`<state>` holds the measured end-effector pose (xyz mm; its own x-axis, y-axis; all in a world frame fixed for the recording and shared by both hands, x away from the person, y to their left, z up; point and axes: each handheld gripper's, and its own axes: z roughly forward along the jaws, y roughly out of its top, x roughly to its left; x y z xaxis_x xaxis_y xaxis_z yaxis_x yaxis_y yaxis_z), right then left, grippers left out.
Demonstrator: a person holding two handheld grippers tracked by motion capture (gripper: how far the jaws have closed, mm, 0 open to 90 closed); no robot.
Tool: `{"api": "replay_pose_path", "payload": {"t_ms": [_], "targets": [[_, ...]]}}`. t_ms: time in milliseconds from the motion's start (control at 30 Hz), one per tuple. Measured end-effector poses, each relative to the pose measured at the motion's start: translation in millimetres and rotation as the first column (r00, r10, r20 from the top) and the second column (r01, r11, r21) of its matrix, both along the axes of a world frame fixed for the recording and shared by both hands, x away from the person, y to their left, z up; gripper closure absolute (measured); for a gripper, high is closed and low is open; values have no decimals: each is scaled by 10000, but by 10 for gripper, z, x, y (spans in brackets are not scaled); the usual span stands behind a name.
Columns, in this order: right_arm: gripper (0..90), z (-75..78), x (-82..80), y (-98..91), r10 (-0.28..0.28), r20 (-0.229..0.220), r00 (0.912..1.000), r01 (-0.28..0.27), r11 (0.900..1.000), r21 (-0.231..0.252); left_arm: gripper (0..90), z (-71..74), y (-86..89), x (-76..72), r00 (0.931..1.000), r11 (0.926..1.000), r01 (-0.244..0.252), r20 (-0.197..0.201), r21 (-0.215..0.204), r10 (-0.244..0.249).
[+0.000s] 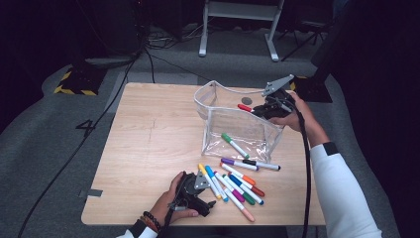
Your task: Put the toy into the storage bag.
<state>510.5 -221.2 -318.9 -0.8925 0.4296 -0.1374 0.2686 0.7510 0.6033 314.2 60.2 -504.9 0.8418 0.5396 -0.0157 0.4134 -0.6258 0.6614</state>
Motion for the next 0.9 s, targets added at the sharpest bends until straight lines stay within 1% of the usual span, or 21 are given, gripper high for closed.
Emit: {"api": "replay_pose_path", "payload": {"t_ms": [67,233,433,567,633,700,733,767,833,900], "targets": [[773,-25,-12,17,247,-228,9994,-252,9995,-209,5,0,1,0,10000,10000,-5,-6,11,5],[773,-40,-78,62,689,-503,9963,-701,9973,-215,5,0,0,0,10000,10000,3,0,3,-3],[773,-47,-172,127,1167,-630,9912,-1193,9921,-390,5,0,1,1,10000,10000,11,2,11,-11],[772,-44,-223,136,1449,-743,9866,-1475,9886,-299,5,1,2,0,10000,10000,1,-7,20,-1],[771,-46,-225,136,1391,-773,9872,-1417,9895,-291,5,0,1,1,10000,10000,12,2,10,-12],[766,-50,-218,134,1227,-651,9903,-1251,9916,-340,5,1,1,0,10000,10000,2,-6,17,-2],[755,-52,-211,130,1156,-603,9915,-1176,9926,-317,5,0,0,0,10000,10000,4,-1,1,-4],[716,-51,-207,126,1047,-532,9931,-1062,9940,-274,5,1,2,0,10000,10000,1,-7,19,-1],[700,-43,-200,107,869,-416,9953,-874,9961,-110,5,0,1,1,10000,10000,11,1,10,-11],[664,-26,-199,87,670,-175,9976,-671,9977,-54,5,1,2,0,10000,10000,7,-7,21,-7]]}}
